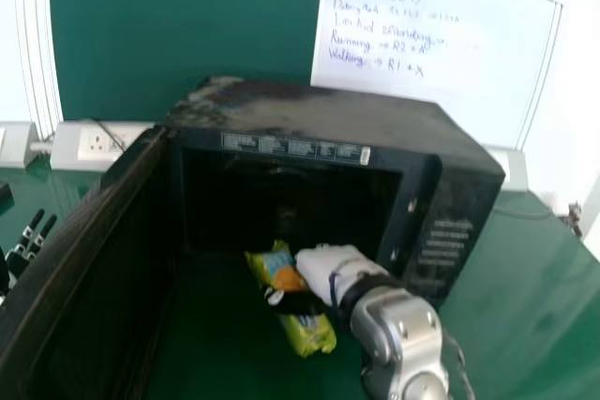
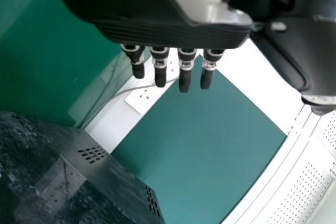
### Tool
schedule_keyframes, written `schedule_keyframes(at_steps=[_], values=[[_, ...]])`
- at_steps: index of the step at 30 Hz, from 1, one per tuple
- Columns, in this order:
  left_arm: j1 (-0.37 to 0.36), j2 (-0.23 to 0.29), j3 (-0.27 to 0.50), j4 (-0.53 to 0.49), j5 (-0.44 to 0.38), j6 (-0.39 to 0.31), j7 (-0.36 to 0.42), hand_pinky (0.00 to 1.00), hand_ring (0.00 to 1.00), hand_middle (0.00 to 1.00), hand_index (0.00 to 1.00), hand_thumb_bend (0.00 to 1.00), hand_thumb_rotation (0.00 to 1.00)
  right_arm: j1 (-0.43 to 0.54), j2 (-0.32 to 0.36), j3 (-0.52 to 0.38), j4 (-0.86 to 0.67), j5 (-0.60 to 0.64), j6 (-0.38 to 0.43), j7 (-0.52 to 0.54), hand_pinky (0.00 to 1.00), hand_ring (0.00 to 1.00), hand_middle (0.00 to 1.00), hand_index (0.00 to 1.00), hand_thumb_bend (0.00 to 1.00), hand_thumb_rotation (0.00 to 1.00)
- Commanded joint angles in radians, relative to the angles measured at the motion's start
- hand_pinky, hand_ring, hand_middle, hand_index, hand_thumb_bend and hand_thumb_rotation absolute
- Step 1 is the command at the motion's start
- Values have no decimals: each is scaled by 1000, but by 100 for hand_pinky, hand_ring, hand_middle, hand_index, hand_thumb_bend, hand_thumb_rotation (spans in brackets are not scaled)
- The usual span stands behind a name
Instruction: Put biscuit inside oven
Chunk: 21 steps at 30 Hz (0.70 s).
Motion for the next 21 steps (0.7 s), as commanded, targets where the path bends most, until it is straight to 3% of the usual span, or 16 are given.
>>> schedule_keyframes(at_steps=[1,9,11,13,16,17,18,21], values=[[2,-4,-1,3,-5,-3,0,87,92,94,98,83,25,-44,13,-13,26,1,20,-32,9,17,47,70,55,0],[7,-4,-2,3,-5,-9,-12,86,92,94,99,85,24,-91,38,-1,98,19,54,-99,8,16,47,69,55,0],[8,-6,-2,0,-3,-11,-8,86,92,94,98,84,25,-101,43,1,123,26,61,-122,10,17,47,64,55,0],[9,-9,-2,-5,-3,-9,3,86,91,93,98,85,25,-116,45,5,154,29,66,-147,11,18,47,52,53,0],[9,-13,-1,-8,-13,-3,10,86,92,93,97,86,23,-140,51,9,202,42,78,-185,9,17,47,50,53,0],[10,-13,-1,-8,-15,-4,8,86,91,93,97,86,22,-150,57,9,218,46,87,-195,9,16,47,49,53,0],[10,-13,-2,-8,-14,-6,5,86,92,93,97,86,22,-156,64,7,232,57,94,-214,8,15,47,63,55,0],[16,-10,-6,-10,-2,-13,1,86,92,93,97,85,23,-184,72,11,285,86,106,-262,7,15,47,67,56,0]])
